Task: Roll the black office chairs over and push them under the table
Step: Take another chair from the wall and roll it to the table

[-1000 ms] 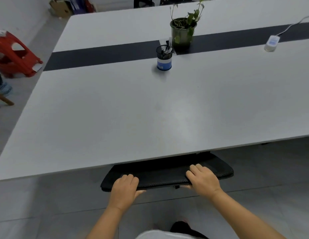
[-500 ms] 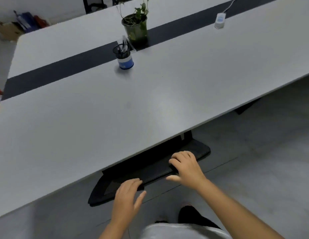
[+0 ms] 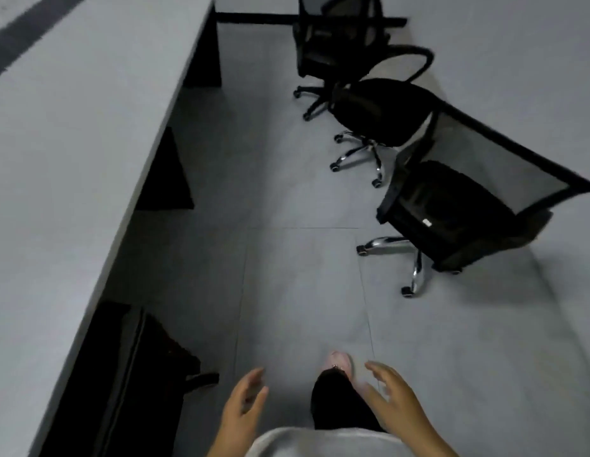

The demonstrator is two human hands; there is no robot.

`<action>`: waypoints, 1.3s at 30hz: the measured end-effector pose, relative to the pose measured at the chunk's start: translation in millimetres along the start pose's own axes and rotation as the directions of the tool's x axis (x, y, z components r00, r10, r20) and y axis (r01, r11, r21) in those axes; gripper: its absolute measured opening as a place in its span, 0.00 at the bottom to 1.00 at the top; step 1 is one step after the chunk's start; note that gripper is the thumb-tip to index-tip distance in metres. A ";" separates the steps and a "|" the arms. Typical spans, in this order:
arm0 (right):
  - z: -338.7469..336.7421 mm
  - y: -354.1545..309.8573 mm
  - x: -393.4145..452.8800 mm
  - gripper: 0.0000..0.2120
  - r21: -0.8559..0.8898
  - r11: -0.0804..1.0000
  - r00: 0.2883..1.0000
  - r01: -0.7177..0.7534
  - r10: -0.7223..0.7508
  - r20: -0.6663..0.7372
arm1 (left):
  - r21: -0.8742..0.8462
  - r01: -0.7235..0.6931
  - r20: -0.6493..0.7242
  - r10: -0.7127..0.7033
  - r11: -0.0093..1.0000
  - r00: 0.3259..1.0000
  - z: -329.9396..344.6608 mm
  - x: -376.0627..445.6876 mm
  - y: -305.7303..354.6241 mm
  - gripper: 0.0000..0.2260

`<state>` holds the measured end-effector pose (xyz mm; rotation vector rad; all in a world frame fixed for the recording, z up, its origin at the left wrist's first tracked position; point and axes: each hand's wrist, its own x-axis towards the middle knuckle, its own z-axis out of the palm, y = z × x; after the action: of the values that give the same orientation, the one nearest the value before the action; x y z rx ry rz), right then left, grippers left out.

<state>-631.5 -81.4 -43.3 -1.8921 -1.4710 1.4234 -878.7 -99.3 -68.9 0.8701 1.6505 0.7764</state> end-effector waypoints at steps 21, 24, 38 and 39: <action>-255.1 51.7 124.1 0.17 0.501 0.863 0.812 0.059 0.250 -0.527 | 0.140 -0.283 0.349 0.221 0.949 0.911 269.7 172.5 216.6 0.14; -289.6 51.0 154.8 0.15 0.500 0.863 0.759 0.071 0.279 -0.588 | 0.153 -0.296 0.356 0.227 0.943 0.907 296.2 208.3 246.6 0.13; -452.1 -6.1 323.0 0.32 -0.562 0.765 0.459 -0.316 -0.395 -0.796 | 0.312 -0.935 0.500 0.808 0.169 0.312 439.3 359.6 442.5 0.20; -456.0 0.0 329.7 0.31 -0.584 0.741 0.462 -0.330 -0.413 -0.785 | 0.350 -0.934 0.574 0.774 0.065 0.269 446.2 369.9 446.5 0.21</action>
<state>-256.7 336.7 -7.2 -2.3412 -1.4417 -0.4150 -436.2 476.4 21.5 2.5671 0.9492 0.7799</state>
